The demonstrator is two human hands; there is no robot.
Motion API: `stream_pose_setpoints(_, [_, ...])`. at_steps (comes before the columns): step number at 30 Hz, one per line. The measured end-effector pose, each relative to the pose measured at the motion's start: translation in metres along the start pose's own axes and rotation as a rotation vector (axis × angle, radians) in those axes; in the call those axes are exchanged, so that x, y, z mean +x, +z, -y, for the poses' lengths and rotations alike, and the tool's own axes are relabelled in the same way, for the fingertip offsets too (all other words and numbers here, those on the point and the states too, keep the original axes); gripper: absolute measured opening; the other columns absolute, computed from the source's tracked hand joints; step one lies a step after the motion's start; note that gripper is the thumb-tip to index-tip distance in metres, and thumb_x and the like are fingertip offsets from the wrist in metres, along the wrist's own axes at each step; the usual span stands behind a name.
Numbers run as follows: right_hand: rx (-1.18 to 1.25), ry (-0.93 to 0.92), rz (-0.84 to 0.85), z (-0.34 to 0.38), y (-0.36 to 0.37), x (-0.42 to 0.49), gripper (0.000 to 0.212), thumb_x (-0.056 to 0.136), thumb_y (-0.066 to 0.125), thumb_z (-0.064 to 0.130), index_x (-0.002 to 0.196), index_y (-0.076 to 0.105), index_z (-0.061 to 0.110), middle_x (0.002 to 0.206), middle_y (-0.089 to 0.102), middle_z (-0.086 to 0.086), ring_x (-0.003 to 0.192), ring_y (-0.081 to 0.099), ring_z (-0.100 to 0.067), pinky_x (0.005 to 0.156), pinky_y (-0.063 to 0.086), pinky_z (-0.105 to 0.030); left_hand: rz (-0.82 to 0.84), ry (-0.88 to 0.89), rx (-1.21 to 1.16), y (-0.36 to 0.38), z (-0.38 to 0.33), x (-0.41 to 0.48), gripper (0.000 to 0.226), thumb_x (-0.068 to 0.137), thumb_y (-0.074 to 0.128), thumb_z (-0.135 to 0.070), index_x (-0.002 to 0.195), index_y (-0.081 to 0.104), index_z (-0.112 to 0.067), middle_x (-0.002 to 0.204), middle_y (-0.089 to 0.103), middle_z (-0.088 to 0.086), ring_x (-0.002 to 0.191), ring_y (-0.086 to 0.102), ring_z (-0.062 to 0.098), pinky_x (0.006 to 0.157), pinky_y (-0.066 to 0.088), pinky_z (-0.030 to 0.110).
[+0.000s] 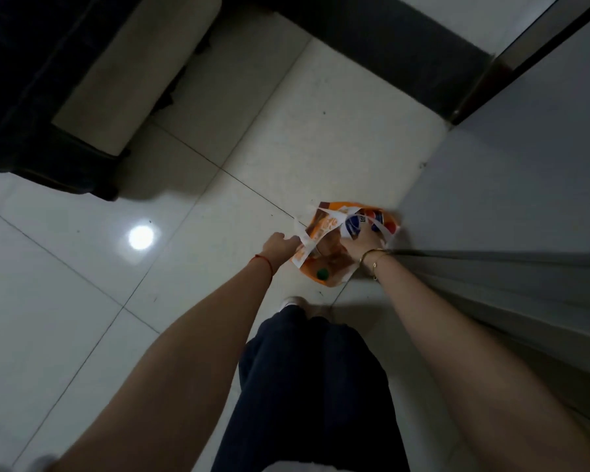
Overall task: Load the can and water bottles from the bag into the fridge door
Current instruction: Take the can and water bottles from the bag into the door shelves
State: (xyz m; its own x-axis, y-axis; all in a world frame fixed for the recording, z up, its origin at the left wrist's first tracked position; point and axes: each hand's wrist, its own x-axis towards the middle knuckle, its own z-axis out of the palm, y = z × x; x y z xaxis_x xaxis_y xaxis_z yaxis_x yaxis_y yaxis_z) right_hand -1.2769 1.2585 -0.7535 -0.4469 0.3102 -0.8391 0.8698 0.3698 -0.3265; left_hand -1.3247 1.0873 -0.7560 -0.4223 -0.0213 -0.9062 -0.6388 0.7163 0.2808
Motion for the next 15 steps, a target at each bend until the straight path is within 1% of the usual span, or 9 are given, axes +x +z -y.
stream_pose_setpoints(3, [0.012, 0.065, -0.002, -0.006, 0.012, 0.026, 0.07, 0.092, 0.052, 0.023, 0.151, 0.015, 0.01, 0.143, 0.041, -0.017, 0.127, 0.045, -0.036, 0.103, 0.041, -0.044, 0.056, -0.079, -0.186, 0.015, 0.0, 0.036, 0.064, 0.094, 0.054, -0.037, 0.142, 0.039, 0.002, 0.146, 0.044, 0.017, 0.133, 0.044, 0.032, 0.097, 0.039, 0.034])
stream_pose_setpoints(5, [0.016, 0.09, -0.027, -0.009, 0.02, 0.04, 0.069, 0.094, 0.05, 0.025, 0.151, 0.014, 0.01, 0.143, 0.039, -0.019, 0.126, 0.046, -0.037, 0.102, 0.042, -0.045, 0.089, -0.118, -0.348, 0.023, -0.003, 0.054, 0.057, 0.091, 0.058, -0.034, 0.135, 0.047, 0.001, 0.138, 0.052, 0.016, 0.126, 0.05, 0.031, 0.09, 0.041, 0.035])
stream_pose_setpoints(7, [0.0, 0.088, -0.063, -0.012, 0.027, 0.052, 0.059, 0.093, 0.051, 0.026, 0.145, 0.029, 0.008, 0.131, 0.048, -0.019, 0.116, 0.053, -0.037, 0.093, 0.048, -0.043, 0.131, -0.133, -0.552, 0.025, -0.005, 0.065, 0.048, 0.09, 0.061, -0.029, 0.127, 0.052, -0.001, 0.132, 0.057, 0.017, 0.115, 0.057, 0.03, 0.089, 0.045, 0.038])
stream_pose_setpoints(9, [0.033, 0.046, -0.076, -0.012, 0.029, 0.055, 0.033, 0.092, 0.051, 0.024, 0.119, 0.056, 0.006, 0.101, 0.059, -0.012, 0.099, 0.06, -0.033, 0.079, 0.048, -0.035, 0.21, -0.123, -0.701, 0.023, -0.008, 0.064, 0.034, 0.091, 0.06, -0.026, 0.118, 0.053, -0.005, 0.119, 0.061, 0.013, 0.097, 0.06, 0.026, 0.092, 0.045, 0.038])
stream_pose_setpoints(10, [0.058, 0.036, -0.076, -0.012, 0.029, 0.055, 0.021, 0.09, 0.052, 0.022, 0.102, 0.062, 0.009, 0.086, 0.058, -0.008, 0.09, 0.06, -0.03, 0.074, 0.045, -0.032, 0.255, -0.115, -0.715, 0.022, -0.008, 0.063, 0.031, 0.092, 0.06, -0.025, 0.116, 0.053, -0.007, 0.11, 0.06, 0.011, 0.088, 0.06, 0.023, 0.093, 0.045, 0.037])
stream_pose_setpoints(11, [0.092, 0.034, -0.074, -0.013, 0.029, 0.054, 0.012, 0.089, 0.053, 0.021, 0.09, 0.062, 0.013, 0.078, 0.055, -0.006, 0.082, 0.057, -0.027, 0.072, 0.042, -0.031, 0.303, -0.104, -0.713, 0.02, -0.01, 0.061, 0.032, 0.092, 0.061, -0.026, 0.115, 0.052, -0.006, 0.104, 0.059, 0.01, 0.081, 0.059, 0.021, 0.089, 0.047, 0.034])
stream_pose_setpoints(12, [0.107, 0.034, -0.078, -0.013, 0.027, 0.051, 0.007, 0.087, 0.055, 0.021, 0.085, 0.06, 0.016, 0.075, 0.053, -0.005, 0.077, 0.055, -0.025, 0.071, 0.041, -0.032, 0.343, -0.086, -0.677, 0.019, -0.012, 0.057, 0.037, 0.091, 0.063, -0.027, 0.116, 0.053, -0.003, 0.103, 0.059, 0.011, 0.079, 0.058, 0.02, 0.079, 0.051, 0.031])
stream_pose_setpoints(13, [0.127, 0.034, -0.094, -0.014, 0.024, 0.048, 0.004, 0.086, 0.056, 0.021, 0.083, 0.057, 0.018, 0.075, 0.054, -0.005, 0.075, 0.054, -0.024, 0.072, 0.043, -0.032, 0.374, -0.066, -0.624, 0.018, -0.015, 0.053, 0.045, 0.088, 0.066, -0.029, 0.119, 0.055, 0.001, 0.107, 0.059, 0.013, 0.08, 0.059, 0.02, 0.072, 0.053, 0.028])
stream_pose_setpoints(15, [0.18, 0.101, -0.149, -0.02, 0.02, 0.046, 0.005, 0.085, 0.059, 0.02, 0.084, 0.057, 0.015, 0.086, 0.064, -0.01, 0.083, 0.061, -0.026, 0.08, 0.053, -0.037, 0.402, -0.007, -0.464, 0.016, -0.021, 0.041, 0.06, 0.079, 0.074, -0.033, 0.126, 0.057, 0.001, 0.116, 0.058, 0.015, 0.09, 0.061, 0.023, 0.073, 0.056, 0.03])
